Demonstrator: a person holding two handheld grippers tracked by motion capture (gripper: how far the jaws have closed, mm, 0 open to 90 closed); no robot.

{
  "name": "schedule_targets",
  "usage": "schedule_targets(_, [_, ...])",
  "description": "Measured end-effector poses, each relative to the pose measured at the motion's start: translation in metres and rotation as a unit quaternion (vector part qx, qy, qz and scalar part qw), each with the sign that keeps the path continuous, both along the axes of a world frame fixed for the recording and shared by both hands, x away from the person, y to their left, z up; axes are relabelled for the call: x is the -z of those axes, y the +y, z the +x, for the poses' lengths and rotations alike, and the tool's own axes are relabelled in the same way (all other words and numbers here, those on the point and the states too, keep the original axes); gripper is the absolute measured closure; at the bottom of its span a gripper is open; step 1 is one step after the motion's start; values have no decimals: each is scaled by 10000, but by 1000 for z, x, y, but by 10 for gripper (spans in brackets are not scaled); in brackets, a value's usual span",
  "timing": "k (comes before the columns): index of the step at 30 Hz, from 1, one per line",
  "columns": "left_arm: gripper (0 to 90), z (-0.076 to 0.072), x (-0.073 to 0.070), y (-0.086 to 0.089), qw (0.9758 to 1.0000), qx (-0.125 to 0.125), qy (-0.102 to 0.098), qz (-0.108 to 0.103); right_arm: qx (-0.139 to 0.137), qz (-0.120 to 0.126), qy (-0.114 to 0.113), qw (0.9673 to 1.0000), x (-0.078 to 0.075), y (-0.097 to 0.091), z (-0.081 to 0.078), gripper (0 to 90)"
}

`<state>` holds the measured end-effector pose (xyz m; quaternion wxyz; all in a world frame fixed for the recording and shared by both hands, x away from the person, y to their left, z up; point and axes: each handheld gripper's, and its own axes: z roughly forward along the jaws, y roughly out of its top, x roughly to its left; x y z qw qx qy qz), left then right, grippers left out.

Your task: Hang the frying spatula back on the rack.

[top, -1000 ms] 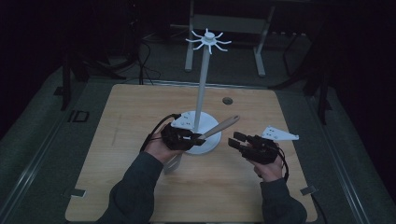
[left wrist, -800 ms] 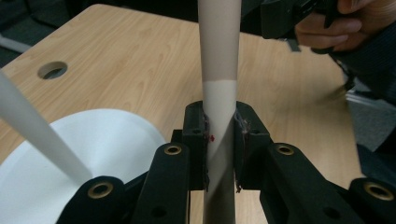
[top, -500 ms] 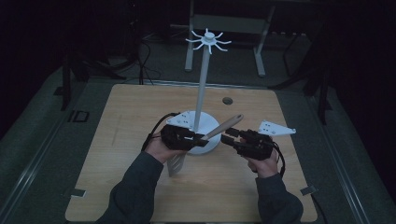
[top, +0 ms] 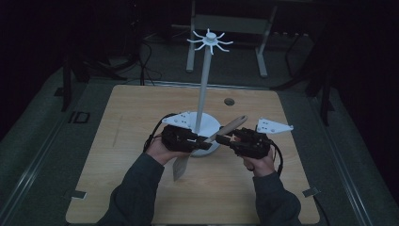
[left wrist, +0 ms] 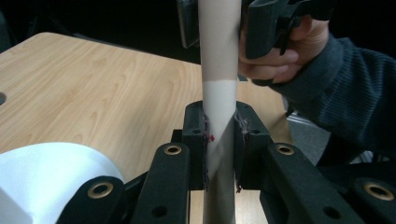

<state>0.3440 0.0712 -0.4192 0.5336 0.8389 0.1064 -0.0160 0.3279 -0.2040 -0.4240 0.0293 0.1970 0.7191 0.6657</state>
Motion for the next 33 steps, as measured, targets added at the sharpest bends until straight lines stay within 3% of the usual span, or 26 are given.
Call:
schedule_targets(9, [778, 0, -2, 2, 9993, 168, 102, -313, -307, 169, -41, 9994, 1, 5, 2, 623])
schedule_targets(16, [777, 0, -1, 0, 9995, 204, 88, -238, -399, 209, -20, 9990, 1, 11, 5, 667])
schedule_targets(25, [743, -2, -3, 0, 9995, -160, -190, -183, -234, 168, -62, 9996, -4, 16, 2, 716])
schedule_targets(33, [688, -7, -7, 0, 9960, -655, -605, -68, 147, 80, -30, 9999, -9, 17, 5, 720])
